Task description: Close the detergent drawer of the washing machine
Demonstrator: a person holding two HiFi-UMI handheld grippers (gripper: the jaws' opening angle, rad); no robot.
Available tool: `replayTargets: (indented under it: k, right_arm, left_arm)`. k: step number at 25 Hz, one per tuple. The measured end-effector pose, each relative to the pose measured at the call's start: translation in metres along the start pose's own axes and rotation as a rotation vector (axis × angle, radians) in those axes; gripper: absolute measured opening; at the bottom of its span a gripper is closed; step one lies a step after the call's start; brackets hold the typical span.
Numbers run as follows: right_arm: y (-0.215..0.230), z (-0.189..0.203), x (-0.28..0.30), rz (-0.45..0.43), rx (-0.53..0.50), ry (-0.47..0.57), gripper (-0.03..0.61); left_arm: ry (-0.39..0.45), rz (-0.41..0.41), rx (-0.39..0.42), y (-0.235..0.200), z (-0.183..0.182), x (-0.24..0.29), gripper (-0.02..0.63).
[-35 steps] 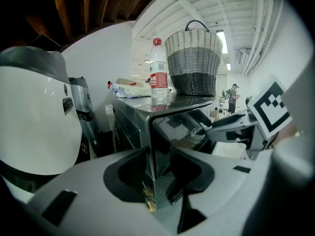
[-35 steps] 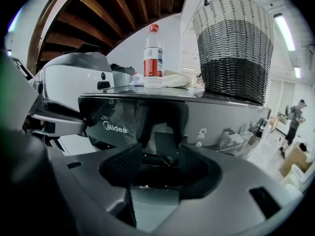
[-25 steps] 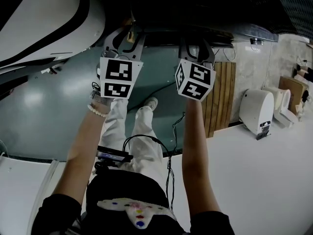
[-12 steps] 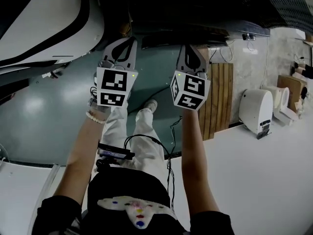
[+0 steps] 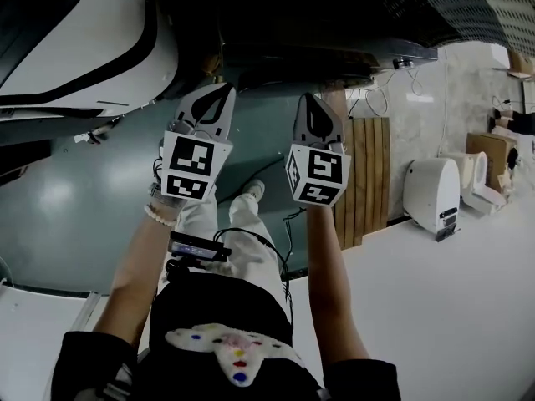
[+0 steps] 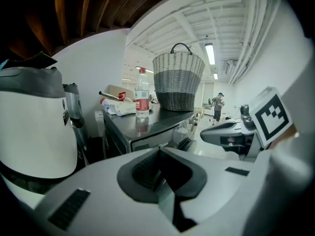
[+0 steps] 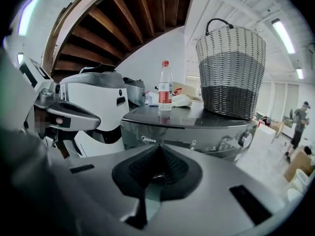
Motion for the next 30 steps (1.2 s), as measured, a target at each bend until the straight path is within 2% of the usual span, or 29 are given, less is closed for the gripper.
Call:
replayTargets:
  k: [15,22,30]
  right_arm:
    - [-0.029,-0.041,-0.083,-0.027,-0.03,0.095,0.003]
    - [-0.044,-0.058,-0.11,-0.057,-0.073,0.131,0.003]
    - [-0.058,-0.068,-0.133,-0.085,-0.076,0.162,0.003]
  left_arm:
    - [0.043,0.072,0.082,0.026,-0.038,-0.087,0.011]
    - [0.09,0.069,0.089,0.023,-0.056,-0.113,0.011]
    - [0.111,0.06,0.069,0.027,-0.062,-0.134,0.011]
Point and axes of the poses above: the fingertips, and each gripper's own axes: x forward along the fingers, y to its right, z out of its underside, the point moved 4 cm from there along -x, backward along the fingers, and after that the axes turned 9 degrees about -z, right-handed, at the moved point
